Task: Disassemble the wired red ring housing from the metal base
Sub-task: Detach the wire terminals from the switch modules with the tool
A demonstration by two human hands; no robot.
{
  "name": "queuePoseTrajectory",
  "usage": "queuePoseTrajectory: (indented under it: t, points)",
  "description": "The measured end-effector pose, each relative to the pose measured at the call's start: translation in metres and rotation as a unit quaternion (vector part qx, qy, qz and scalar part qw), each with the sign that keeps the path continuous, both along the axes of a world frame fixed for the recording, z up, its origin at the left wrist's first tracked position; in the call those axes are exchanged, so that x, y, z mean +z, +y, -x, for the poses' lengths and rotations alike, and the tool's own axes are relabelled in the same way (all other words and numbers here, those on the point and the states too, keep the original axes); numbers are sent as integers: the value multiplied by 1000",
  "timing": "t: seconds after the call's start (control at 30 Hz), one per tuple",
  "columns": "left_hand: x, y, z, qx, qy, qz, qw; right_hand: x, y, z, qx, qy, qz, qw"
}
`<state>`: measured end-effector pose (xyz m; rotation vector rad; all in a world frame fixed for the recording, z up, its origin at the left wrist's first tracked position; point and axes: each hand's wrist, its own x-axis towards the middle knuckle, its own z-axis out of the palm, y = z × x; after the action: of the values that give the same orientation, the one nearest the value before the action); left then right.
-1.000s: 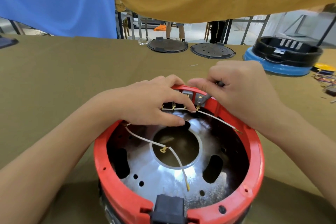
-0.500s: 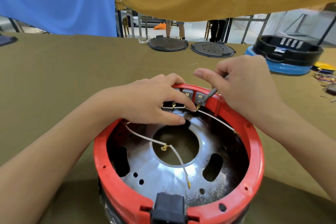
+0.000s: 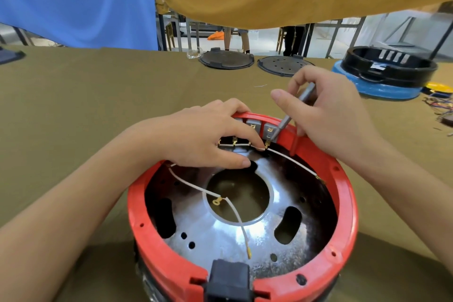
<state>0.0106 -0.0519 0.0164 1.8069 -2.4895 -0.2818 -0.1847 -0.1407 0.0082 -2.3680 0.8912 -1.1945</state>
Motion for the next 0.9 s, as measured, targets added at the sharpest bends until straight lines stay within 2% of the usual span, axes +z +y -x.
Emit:
queuePoseTrajectory:
  t: [0.1,0.27,0.37,0.43,0.57,0.7,0.83,0.9]
  points:
    - [0,0,0,2,-2,-2,1000,0,-1,1,23,17,23,999]
    - [0,0,1,1,-1,1,1000,3,0,4,76,61,179,979]
    - [1,1,1,3,-4,0,1000,4,1,4,100,102,225,964]
    - [1,2,1,4,-7,-1,1000,6,2,3,99,102,197,970]
    - [0,1,1,3,-5,1,1000,3,-1,2,104,21,18,994]
    - [0,0,1,4,-7,1,1000,-1,-1,-5,92,-26,-27,995]
    - [-1,0,1,0,-8,1,1000,-4,-1,-7,106,14,-126,986]
    - [-1,0,1,-1,-6,0,1000,-4,-2,-8,110,25,-146,983]
